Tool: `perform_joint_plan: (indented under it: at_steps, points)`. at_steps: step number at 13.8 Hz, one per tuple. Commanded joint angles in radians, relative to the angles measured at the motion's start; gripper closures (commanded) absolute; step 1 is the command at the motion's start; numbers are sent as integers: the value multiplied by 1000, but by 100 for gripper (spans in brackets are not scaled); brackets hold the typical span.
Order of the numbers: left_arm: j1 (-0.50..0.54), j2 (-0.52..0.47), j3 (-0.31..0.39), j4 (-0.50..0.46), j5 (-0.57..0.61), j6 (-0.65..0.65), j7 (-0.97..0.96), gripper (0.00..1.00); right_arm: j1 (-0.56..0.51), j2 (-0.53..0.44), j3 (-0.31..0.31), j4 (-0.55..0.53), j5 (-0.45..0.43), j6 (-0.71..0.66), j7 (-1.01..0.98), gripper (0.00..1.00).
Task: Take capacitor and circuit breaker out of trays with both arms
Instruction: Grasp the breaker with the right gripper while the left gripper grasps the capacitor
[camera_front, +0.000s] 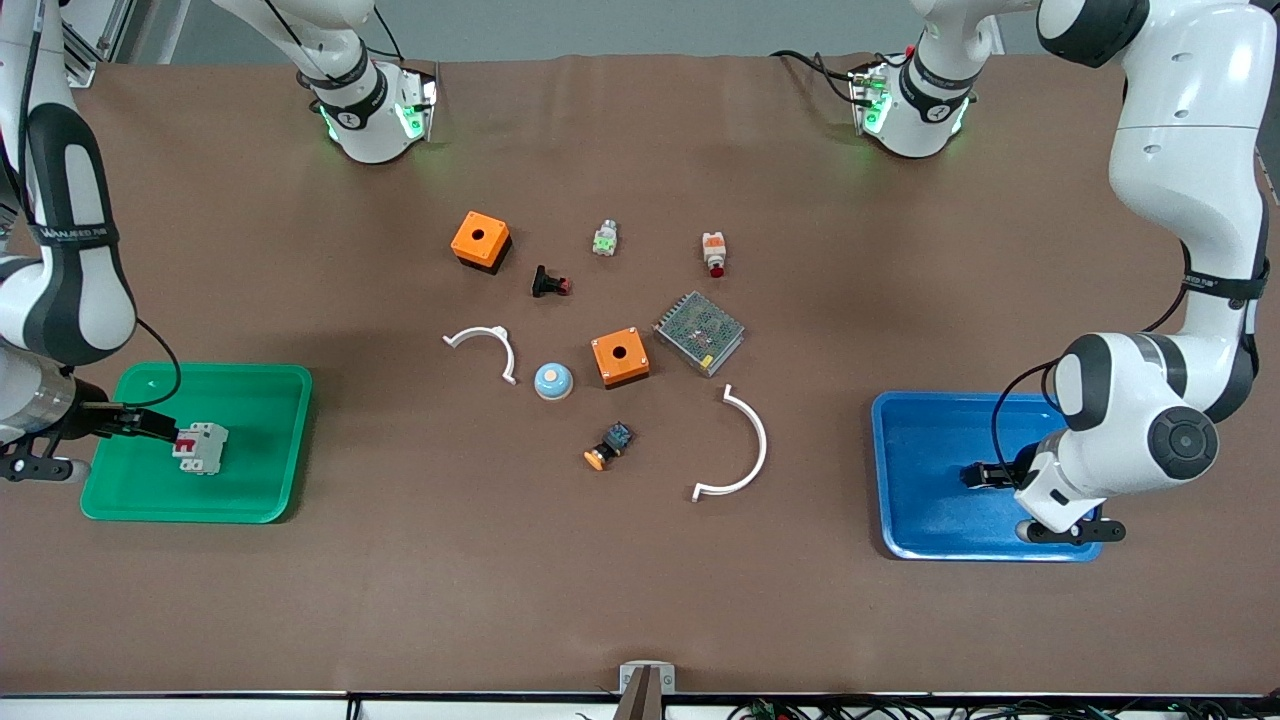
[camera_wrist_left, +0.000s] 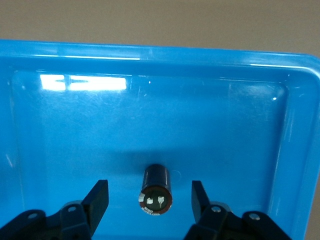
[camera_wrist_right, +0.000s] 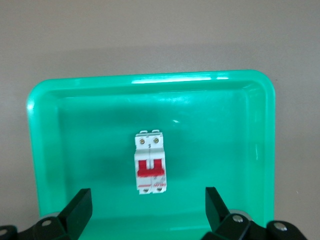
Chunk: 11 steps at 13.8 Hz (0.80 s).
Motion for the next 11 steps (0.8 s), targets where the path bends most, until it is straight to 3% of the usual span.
perform_joint_plan:
  at_steps: [1, 4, 6, 11]
  points:
    - [-5, 9, -4, -5, 28, 27, -31, 27, -23, 34, 18, -15, 45, 52, -39, 0]
    - [-5, 10, -2, -32, 28, 49, -43, 32, -23, 106, 18, -15, 114, 141, -141, 0]
    - [-3, 9, -2, -48, 28, 56, -43, 39, -22, 129, 18, -15, 115, 171, -154, 0]
    - [0, 7, -2, -64, 29, 56, -43, 45, -26, 161, 18, -15, 115, 192, -191, 1]
